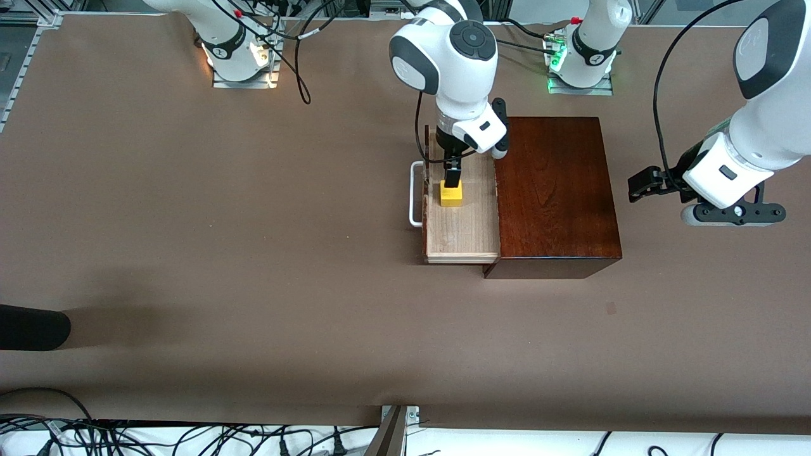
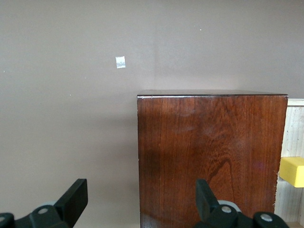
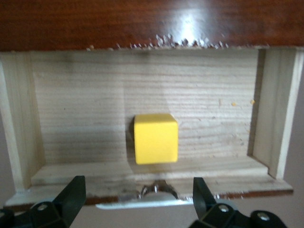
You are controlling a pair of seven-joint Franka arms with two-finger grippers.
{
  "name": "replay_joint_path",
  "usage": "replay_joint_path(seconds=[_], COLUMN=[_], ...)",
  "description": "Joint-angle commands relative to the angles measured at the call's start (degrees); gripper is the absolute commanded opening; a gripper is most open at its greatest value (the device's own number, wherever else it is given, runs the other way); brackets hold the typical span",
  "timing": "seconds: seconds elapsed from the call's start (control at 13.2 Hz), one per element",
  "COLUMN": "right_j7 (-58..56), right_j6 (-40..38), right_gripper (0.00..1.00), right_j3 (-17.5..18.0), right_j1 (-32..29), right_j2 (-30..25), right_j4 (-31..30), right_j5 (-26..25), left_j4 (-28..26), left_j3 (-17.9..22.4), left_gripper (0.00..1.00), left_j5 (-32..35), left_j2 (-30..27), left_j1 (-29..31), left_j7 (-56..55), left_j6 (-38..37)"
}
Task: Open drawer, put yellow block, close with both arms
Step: 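Withdraw the right gripper while the left gripper reaches toward the drawer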
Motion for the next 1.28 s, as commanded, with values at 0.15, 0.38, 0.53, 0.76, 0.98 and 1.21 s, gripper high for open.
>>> replay_joint_path(seconds=[0.15,0.38,0.53,0.76,0.98,1.21], right_j7=[-0.3,-0.7,-0.3,-0.3,-0.1,2.9], right_j6=[-5.6,-9.3,-11.8,-15.2,-17.4,-17.7], right_gripper=[1.0,1.0,1.0,1.0,1.0,1.0], right_j3=[0.5,0.2,0.2,-0.1,-2.0,-2.0], right_j1=[-9.6,-14.9,-19.5,-26.5,-30.7,-35.0], right_j2=[-4.5,-7.0,-9.4,-11.8,-15.2,-22.2], right_j4=[0.2,0.2,0.2,0.2,-0.8,-8.1], right_j5=[3.0,3.4,3.5,3.8,3.7,3.4], left_j4=[2.3,2.6,2.6,3.3,3.3,2.9], left_j3=[-2.2,-2.8,-3.9,-5.6,-6.3,-6.3], left_gripper=[1.0,1.0,1.0,1.0,1.0,1.0], left_j5=[1.3,0.5,0.4,0.7,1.2,1.2], left_j2=[0.6,0.6,0.8,1.1,0.8,1.9], left_j1=[-0.3,-0.3,-0.5,-1.9,-3.5,-3.7], left_j7=[0.8,0.9,0.9,0.8,0.5,0.6], left_j6=[-1.1,-1.1,-0.8,-0.7,-1.1,-1.8])
